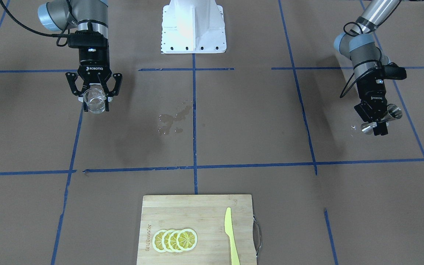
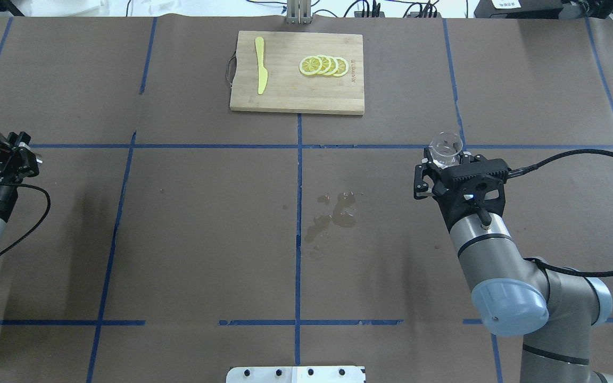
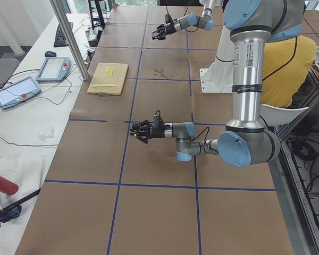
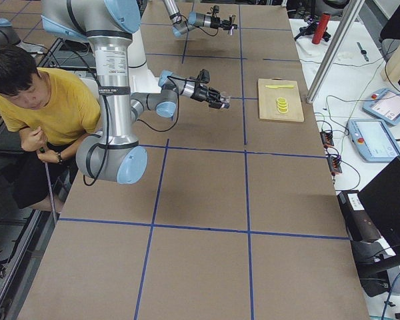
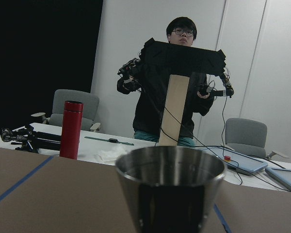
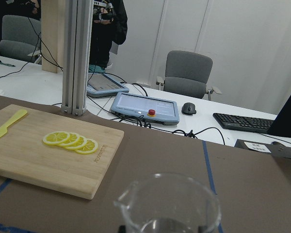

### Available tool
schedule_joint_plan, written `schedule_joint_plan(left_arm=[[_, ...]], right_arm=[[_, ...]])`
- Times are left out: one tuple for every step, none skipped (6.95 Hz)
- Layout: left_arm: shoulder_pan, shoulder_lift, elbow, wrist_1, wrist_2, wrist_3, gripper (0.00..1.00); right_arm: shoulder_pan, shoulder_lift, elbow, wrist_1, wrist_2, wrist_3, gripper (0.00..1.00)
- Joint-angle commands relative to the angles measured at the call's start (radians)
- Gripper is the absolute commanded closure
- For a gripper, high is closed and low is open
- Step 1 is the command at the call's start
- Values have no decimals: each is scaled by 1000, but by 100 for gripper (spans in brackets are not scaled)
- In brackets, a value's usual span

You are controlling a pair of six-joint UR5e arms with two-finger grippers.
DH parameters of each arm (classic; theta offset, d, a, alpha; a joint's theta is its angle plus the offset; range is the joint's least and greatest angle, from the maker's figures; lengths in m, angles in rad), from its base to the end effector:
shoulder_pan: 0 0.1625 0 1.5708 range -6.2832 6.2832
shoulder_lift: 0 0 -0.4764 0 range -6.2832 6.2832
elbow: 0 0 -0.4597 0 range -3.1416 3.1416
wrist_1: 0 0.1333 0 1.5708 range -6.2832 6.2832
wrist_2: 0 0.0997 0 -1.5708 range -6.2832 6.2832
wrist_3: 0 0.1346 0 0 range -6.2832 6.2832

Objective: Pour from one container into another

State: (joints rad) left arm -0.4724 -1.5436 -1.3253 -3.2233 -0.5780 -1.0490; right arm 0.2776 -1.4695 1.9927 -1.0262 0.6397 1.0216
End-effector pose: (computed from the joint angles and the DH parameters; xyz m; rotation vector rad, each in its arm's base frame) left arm 0.3519 -0.4561 0.6786 1.3212 0.7095 -0.6413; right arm -0.4771 -0.3868 0.3581 1.1539 -0.5617 0.2628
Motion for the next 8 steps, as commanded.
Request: schedule_joint_plan(left_arm=[[1,5,23,43,-11,9,100],[5,8,40,43,-37,6,100],[18,8,64,45,-48,-8,100],[40,7,74,46,-48,-57,100],[46,7,74,57,-46,-63,100],[47,7,74,59,-45,-63,100],[51,7,75,60,-45,-63,100],[55,5,74,60,-45,-63,100]], right_arm=[[-1,1,0,0,0,0,100],[-1,1,0,0,0,0,100],[-1,1,0,0,0,0,100],[-1,3,0,0,0,-1,100],[-1,3,0,0,0,-1,100],[-1,4,0,0,0,-3,100],[-1,6,0,0,0,-3,100],[-1,6,0,-2,0,-3,100]])
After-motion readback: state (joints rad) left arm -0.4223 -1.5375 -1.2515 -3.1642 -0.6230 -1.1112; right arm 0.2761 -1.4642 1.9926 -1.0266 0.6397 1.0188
